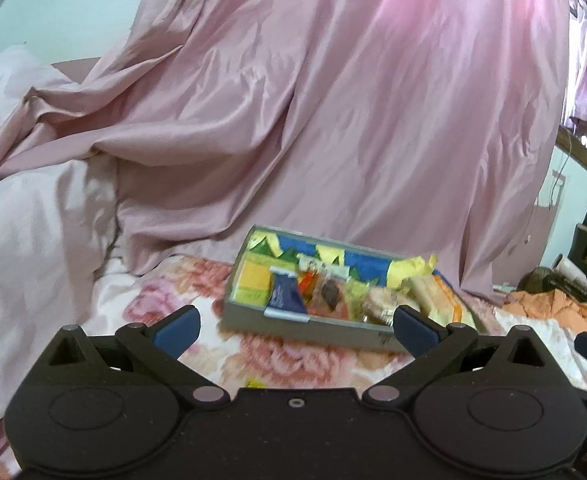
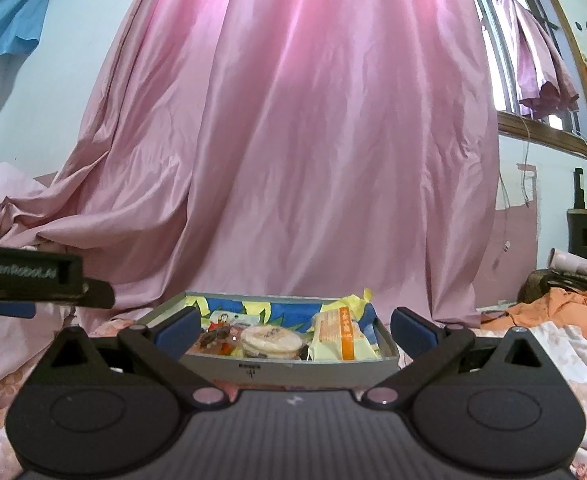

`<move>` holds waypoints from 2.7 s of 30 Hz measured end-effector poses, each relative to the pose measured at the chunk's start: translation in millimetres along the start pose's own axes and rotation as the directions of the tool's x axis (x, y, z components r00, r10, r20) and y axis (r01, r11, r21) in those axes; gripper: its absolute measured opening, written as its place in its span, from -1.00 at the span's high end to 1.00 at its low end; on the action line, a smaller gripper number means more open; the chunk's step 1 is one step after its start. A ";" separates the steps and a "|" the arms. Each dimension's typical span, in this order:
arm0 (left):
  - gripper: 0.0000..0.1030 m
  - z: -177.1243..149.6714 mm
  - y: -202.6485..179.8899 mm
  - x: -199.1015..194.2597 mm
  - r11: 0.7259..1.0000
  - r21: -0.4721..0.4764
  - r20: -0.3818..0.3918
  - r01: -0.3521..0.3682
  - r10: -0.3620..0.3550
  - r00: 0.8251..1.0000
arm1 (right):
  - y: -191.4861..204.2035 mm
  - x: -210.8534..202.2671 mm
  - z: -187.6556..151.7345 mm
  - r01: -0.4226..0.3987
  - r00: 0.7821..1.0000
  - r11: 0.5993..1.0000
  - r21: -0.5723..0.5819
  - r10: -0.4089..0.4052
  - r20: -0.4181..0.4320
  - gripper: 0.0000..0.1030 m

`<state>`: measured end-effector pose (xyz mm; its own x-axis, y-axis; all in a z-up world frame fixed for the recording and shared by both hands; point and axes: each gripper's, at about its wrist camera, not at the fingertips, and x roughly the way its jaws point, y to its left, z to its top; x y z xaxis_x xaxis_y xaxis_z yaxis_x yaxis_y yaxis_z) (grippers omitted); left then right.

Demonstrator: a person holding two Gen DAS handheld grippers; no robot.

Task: Organize snacks
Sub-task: 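Lift both grippers out of the tray and return over the remaining snacks, then lower the left gripper onto the yellow candy bar while the right gripper approaches the orange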

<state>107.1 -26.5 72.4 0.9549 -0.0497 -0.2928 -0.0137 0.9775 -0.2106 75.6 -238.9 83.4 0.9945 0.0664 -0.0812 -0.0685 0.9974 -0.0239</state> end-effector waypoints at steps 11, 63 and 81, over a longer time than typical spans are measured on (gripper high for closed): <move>-0.98 -40.5 35.3 -32.6 0.999 0.000 -0.089 -0.049 0.049 0.995 | 2.0 -35.0 -21.8 -0.020 0.994 1.000 -0.002 0.020 -0.104 -1.00; -0.98 -108.2 52.6 35.7 0.976 0.213 -0.350 0.046 0.032 0.936 | 18.9 1.1 -102.3 -0.125 0.849 0.990 0.066 0.142 -0.509 -1.00; -0.98 -89.1 71.2 98.6 0.966 0.250 -0.322 0.072 0.013 0.947 | 37.5 21.9 -111.4 -0.280 0.862 0.950 -0.138 0.186 -0.471 -1.00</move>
<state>173.8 19.9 -54.6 0.8081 -0.1009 -0.5803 0.1298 0.9915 0.0084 85.9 -203.3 -30.2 0.8074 0.2287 -0.5438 -0.3545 0.9249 -0.1372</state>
